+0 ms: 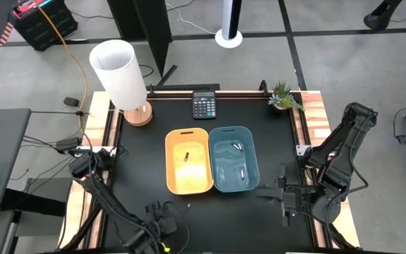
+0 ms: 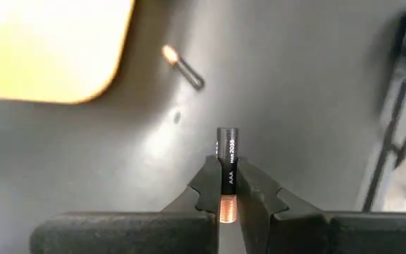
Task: Sort batteries
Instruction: Put the left black battery into the yellow bin
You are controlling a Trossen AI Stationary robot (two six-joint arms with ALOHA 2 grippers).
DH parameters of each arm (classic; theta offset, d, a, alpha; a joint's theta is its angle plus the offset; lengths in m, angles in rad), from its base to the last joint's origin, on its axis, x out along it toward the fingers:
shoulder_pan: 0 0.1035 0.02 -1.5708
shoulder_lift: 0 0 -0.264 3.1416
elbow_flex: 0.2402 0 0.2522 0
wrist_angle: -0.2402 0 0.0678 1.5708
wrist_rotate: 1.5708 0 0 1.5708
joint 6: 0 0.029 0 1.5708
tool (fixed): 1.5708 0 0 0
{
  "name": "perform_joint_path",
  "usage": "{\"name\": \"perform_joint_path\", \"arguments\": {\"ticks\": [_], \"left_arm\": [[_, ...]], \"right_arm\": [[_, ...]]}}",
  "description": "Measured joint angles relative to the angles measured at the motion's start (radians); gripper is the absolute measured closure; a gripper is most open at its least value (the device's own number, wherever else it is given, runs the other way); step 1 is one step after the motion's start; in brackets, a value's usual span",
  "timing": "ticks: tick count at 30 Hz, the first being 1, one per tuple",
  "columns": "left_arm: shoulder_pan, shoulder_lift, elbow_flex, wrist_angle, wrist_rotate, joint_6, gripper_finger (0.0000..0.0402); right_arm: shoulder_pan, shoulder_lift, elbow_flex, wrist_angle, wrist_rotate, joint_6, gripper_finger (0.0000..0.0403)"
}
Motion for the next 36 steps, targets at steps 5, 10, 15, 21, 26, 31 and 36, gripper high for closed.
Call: {"name": "perform_joint_path", "arguments": {"ticks": [5,10,15,21,26,31,36], "left_arm": [[0.014,-0.002,0.12,-0.113,-0.124,0.032,0.0384],[0.07,-0.002,0.206,-0.193,-0.221,0.1,0.0385],[0.193,-0.005,0.24,-0.273,-0.276,0.164,0.0385],[0.382,-0.012,0.24,-0.29,-0.238,0.295,0.0385],[0.528,-0.015,0.23,-0.285,-0.152,0.374,0.0385],[0.628,-0.056,0.187,-0.199,-0.074,0.422,0.0385],[0.703,-0.106,0.106,-0.116,-0.004,0.401,0.0385]], "right_arm": [[-0.003,0.0,0.0,0.007,0.0,0.0,0.0262],[-0.003,0.0,0.0,0.007,0.0,0.001,0.0262],[-0.002,0.0,0.0,0.007,0.0,0.001,0.0262],[0.0,0.0,0.0,0.007,0.0,0.005,0.0262],[0.004,0.0,0.0,0.007,0.0,0.004,0.0262],[0.023,0.0,0.0,0.002,0.0,0.0,0.0262],[0.042,0.0,0.0,0.001,0.0,-0.005,0.0262]]}}
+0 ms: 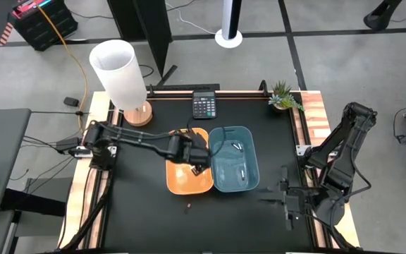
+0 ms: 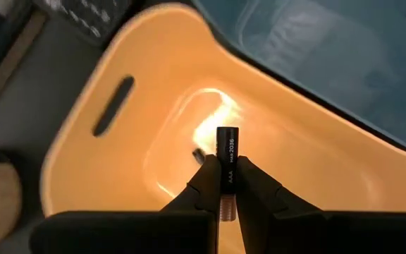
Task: Sort batteries
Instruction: Put the left black battery into the yellow bin
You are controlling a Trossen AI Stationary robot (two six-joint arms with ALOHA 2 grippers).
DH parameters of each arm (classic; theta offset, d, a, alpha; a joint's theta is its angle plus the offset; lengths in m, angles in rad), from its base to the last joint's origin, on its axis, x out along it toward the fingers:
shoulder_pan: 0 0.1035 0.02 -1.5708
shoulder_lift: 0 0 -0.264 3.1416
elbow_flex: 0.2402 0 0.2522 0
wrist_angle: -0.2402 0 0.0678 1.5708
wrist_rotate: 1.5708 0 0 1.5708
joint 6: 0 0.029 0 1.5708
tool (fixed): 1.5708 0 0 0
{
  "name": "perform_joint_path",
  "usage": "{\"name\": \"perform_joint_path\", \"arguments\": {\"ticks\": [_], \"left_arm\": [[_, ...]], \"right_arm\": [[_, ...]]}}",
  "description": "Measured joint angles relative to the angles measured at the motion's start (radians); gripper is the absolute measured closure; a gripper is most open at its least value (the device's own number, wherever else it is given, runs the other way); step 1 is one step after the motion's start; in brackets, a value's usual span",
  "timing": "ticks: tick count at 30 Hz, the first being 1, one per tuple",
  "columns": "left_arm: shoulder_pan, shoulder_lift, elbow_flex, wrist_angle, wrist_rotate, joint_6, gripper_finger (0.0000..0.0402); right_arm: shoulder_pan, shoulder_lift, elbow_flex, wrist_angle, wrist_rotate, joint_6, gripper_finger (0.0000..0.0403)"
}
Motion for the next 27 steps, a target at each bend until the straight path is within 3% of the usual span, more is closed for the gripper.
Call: {"name": "perform_joint_path", "arguments": {"ticks": [3,12,27], "left_arm": [[0.032,-0.008,-0.058,0.046,0.072,-0.028,0.0385],[0.098,-0.007,-0.212,0.127,0.149,-0.097,0.0385],[0.156,-0.007,-0.328,0.269,0.252,-0.105,0.0385]], "right_arm": [[0.01,0.0,0.0,-0.001,0.0,-0.003,0.0262],[0.019,0.0,0.0,-0.001,0.0,-0.003,0.0262],[0.019,0.0,0.0,-0.002,0.0,-0.011,0.0262]]}}
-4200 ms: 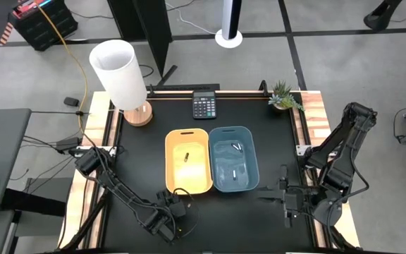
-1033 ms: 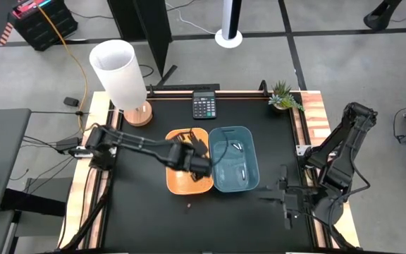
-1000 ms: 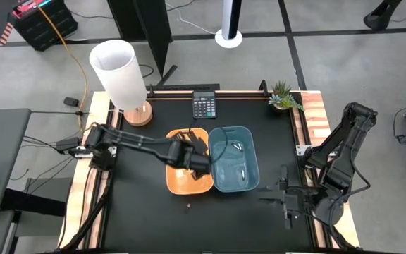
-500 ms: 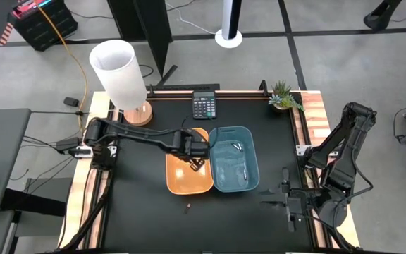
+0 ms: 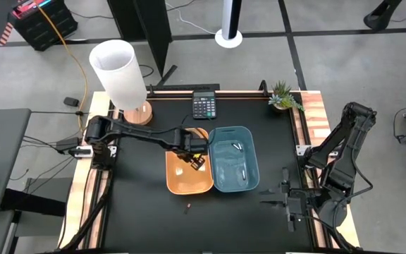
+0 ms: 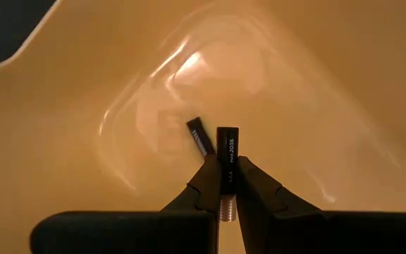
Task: Sort batteries
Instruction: Put the left black battery into the yellow bin
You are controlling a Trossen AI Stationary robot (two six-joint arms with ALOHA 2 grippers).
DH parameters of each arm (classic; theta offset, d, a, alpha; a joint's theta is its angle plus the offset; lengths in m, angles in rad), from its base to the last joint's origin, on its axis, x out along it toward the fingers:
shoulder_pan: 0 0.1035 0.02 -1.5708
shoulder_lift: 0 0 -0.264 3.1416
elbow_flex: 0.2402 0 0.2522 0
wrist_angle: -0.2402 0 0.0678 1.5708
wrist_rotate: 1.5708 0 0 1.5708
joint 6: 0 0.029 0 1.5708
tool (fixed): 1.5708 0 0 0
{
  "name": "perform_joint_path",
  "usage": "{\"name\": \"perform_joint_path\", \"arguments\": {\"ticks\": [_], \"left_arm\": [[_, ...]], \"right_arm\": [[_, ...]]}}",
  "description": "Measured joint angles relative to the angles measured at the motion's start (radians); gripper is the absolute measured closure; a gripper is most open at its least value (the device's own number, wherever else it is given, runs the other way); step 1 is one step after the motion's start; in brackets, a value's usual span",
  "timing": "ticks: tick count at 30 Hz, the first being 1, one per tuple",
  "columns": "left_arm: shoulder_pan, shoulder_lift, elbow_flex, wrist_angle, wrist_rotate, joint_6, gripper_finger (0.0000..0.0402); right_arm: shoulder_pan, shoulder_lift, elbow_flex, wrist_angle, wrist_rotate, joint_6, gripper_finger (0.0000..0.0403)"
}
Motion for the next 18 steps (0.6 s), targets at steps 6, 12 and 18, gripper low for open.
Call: {"name": "perform_joint_path", "arguments": {"ticks": [6,12,18], "left_arm": [[0.012,0.0,-0.028,0.008,0.003,-0.008,0.0385],[0.011,0.0,-0.029,-0.004,-0.021,-0.048,0.0375],[0.003,0.0,-0.029,-0.009,-0.038,-0.049,0.0311]], "right_arm": [[0.0,0.0,0.0,0.001,0.0,0.0,0.0262],[0.0,0.0,0.0,0.004,0.0,0.0,0.0262],[0.0,0.0,0.0,0.004,0.0,0.0,0.0262]]}}
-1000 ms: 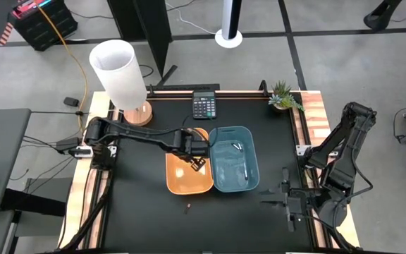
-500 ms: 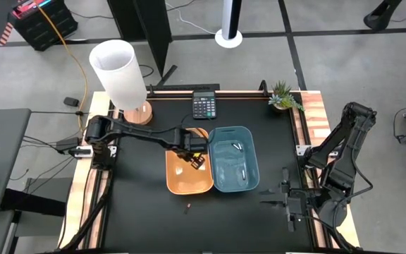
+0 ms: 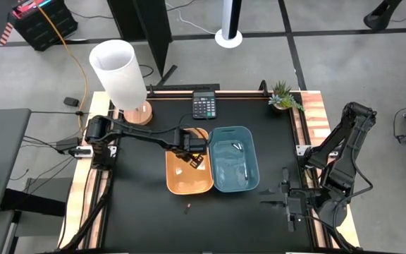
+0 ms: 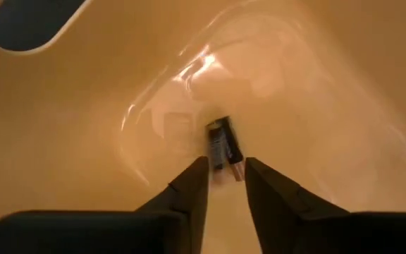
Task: Sort batteries
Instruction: Put the left black battery into the yellow bin, then put the black battery into the yellow bin
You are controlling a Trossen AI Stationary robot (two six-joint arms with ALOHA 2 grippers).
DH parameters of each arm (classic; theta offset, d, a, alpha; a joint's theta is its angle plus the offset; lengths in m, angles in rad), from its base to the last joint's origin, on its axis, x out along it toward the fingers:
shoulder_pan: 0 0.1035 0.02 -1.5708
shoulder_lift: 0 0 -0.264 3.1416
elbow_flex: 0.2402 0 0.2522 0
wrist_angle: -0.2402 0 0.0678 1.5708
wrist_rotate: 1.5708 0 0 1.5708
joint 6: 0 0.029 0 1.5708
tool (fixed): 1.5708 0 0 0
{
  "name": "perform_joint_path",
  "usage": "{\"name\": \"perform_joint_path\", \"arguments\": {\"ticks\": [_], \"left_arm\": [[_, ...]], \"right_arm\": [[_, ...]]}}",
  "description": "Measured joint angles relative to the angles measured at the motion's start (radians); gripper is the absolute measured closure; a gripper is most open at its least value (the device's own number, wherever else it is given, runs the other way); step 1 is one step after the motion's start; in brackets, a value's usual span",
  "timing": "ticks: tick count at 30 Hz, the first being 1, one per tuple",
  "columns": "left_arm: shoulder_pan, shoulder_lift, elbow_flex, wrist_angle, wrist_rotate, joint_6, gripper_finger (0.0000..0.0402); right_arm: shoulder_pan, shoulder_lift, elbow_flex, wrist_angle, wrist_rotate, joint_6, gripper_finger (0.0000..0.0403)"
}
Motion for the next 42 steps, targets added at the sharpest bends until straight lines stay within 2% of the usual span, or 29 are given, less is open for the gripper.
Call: {"name": "perform_joint_path", "arguments": {"ticks": [7,12,15,21,25,29,31,35,39,42], "left_arm": [[-0.013,-0.057,0.0,-0.008,-0.037,0.012,0.026],[-0.084,-0.172,0.0,-0.001,-0.078,0.016,0.0245],[-0.183,-0.236,0.0,0.027,-0.123,0.011,0.0251],[-0.472,-0.285,0.0,0.12,-0.249,0.017,0.0282],[-0.637,-0.25,0.0,0.244,-0.309,0.004,0.0304],[-0.723,-0.162,0.001,0.373,-0.321,0.005,0.0323],[-0.74,-0.11,0.001,0.396,-0.283,-0.02,0.0334],[-0.738,-0.013,0.0,0.383,-0.199,-0.187,0.0359],[-0.733,0.048,0.0,0.374,-0.19,-0.321,0.039],[-0.727,0.074,0.0,0.353,-0.183,-0.394,0.0399]], "right_arm": [[-0.004,0.0,0.0,-0.001,0.0,0.0,0.0262],[-0.004,0.0,0.0,-0.004,0.0,-0.003,0.0262],[-0.004,0.0,0.0,-0.01,0.0,-0.003,0.0262],[-0.004,0.0,0.0,-0.053,0.0,0.014,0.0262],[-0.004,0.0,0.0,-0.067,0.0,0.016,0.0262],[-0.004,0.0,0.0,-0.068,0.0,0.016,0.0262],[-0.004,0.0,0.0,-0.067,0.0,0.016,0.0262],[-0.004,0.0,0.0,-0.066,0.0,0.019,0.0262],[-0.004,0.0,0.0,-0.055,0.0,0.023,0.0262],[-0.004,0.0,0.0,-0.051,0.0,0.024,0.0262]]}}
